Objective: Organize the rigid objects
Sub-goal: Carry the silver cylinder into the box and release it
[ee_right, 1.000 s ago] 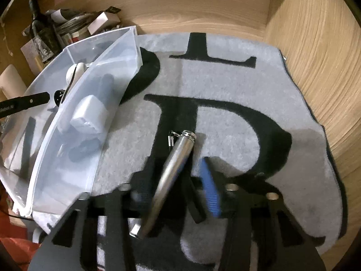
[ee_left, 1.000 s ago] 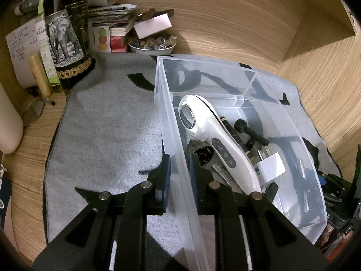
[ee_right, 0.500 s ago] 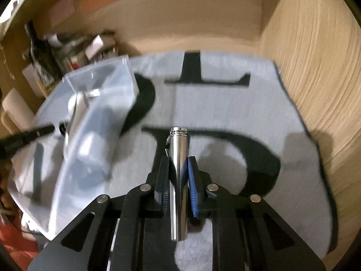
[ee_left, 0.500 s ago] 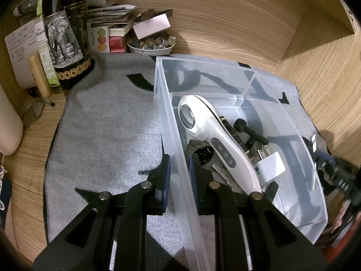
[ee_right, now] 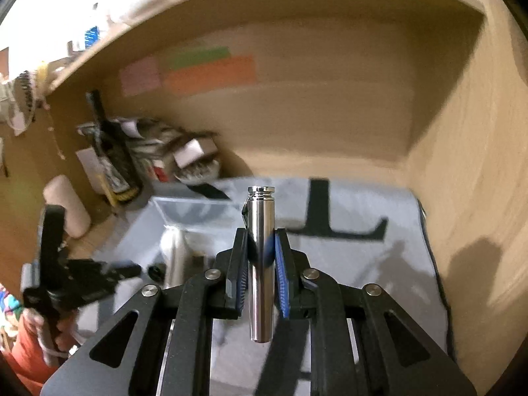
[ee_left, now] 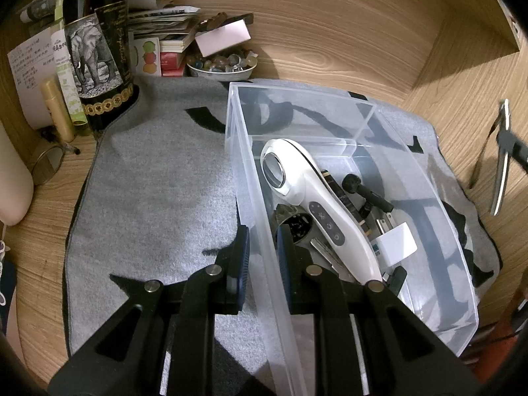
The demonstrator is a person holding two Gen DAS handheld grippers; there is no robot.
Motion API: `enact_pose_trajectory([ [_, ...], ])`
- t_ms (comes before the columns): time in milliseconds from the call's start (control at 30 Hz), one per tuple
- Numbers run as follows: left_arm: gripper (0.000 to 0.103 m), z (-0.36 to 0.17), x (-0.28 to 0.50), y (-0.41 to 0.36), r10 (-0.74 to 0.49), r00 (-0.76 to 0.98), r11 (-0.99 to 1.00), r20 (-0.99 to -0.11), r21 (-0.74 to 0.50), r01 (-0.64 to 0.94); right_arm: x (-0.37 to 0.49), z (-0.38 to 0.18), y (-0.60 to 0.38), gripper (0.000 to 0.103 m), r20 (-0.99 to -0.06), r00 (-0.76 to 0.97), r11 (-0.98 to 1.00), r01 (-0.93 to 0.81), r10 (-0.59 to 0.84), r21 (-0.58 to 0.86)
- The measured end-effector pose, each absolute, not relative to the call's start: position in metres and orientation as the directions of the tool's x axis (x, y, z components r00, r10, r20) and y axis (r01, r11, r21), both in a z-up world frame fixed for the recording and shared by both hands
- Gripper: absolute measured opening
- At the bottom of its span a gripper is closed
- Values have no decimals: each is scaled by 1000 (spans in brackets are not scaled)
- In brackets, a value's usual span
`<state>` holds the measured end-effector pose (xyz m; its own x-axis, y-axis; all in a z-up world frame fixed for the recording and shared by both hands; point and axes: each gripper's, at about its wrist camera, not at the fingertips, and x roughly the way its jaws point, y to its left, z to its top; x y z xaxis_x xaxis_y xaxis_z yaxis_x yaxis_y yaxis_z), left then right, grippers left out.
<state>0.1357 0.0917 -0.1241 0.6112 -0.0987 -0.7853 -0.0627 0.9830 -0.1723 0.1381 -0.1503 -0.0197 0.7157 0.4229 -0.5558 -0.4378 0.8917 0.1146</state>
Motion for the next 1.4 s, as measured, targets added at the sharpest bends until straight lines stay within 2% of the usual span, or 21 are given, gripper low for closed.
enact_pose_trajectory([
  [300, 17, -124, 136, 92, -100, 610, 983, -786, -171, -60, 138, -14, -113, 14, -533, 662, 824, -551, 527, 132],
  [767, 17, -125, 135, 91, -100, 610, 983, -786, -172, -60, 176, -72, -57, 14, -715, 476, 775, -616, 511, 144],
  [933, 17, -125, 136, 91, -102, 610, 983, -786, -173, -60, 185, -82, -53, 15, -750, 456, 780, -614, 479, 125],
  [1133, 17, -125, 135, 90, -100, 612, 982, -785, -177, -68, 183, -79, -52, 15, -745, 467, 781, -614, 476, 114],
  [1233, 17, -124, 134, 90, -101, 613, 981, -784, -182, -72, 176, -71, -54, 23, -720, 481, 776, -617, 500, 126],
  [1300, 17, -121, 132, 91, -103, 615, 980, -782, -184, -70, 166, -64, -58, 34, -693, 511, 778, -617, 509, 116],
  [1400, 17, -114, 126, 90, -89, 634, 983, -768, -170, -69, 153, -54, -61, 43, -661, 556, 786, -613, 504, 83],
])
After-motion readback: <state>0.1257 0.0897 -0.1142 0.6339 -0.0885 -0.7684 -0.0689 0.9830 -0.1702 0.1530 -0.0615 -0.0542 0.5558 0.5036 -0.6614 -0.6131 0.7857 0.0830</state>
